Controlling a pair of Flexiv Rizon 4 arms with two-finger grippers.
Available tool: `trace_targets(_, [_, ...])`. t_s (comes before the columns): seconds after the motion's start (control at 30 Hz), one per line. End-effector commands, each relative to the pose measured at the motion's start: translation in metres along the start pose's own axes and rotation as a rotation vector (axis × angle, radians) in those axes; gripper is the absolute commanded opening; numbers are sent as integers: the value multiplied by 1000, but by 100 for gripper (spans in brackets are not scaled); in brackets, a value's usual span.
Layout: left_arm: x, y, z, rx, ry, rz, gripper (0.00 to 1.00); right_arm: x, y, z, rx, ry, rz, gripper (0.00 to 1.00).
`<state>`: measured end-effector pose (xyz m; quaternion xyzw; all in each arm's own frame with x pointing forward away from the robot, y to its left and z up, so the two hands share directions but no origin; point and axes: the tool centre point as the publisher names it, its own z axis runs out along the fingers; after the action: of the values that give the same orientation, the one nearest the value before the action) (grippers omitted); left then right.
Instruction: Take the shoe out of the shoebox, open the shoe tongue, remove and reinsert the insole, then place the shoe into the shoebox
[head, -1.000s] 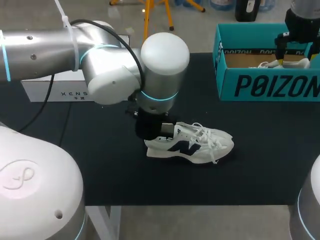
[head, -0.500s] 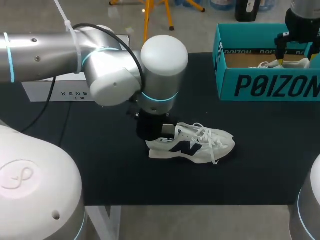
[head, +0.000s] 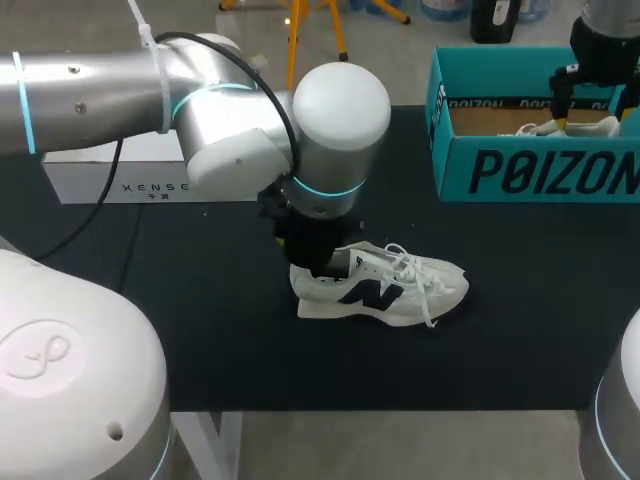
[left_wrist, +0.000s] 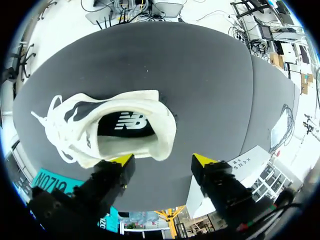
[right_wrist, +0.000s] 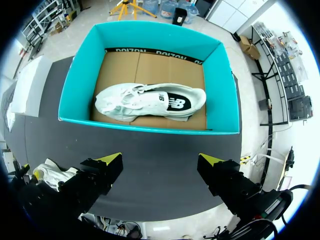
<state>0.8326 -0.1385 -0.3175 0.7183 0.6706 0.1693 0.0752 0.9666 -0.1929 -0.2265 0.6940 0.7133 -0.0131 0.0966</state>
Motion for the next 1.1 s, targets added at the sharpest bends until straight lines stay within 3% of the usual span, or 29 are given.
trace_targets(0.03, [38, -11, -47, -103, -121, -111, 100, 0, -1, 0, -2, -1, 1, 100])
trace_targets(0.13, [59, -24, -45, -89, -225, -231, 100, 0, -1, 0, -2, -1, 1, 100])
trace_targets(0.17, [64, -30, -42, -85, -200, -235, 100, 0, -1, 0, -2, -1, 1, 100])
trace_targets(0.23, [75, -42, -40, -78, -339, -334, 100, 0, -1, 0, -2, -1, 1, 100])
trace_targets(0.27, [81, -49, -35, -40, -310, -356, 100, 0, -1, 0, -2, -1, 1, 100])
trace_targets(0.3, [85, -54, -35, -79, -301, -372, 100, 0, -1, 0, -2, -1, 1, 100])
trace_targets(0.37, [97, -64, -33, -61, -452, -499, 100, 0, -1, 0, -2, -1, 1, 100])
trace_targets(1.1, [97, -64, -33, -61, -452, -499, 100, 0, -1, 0, -2, -1, 1, 100])
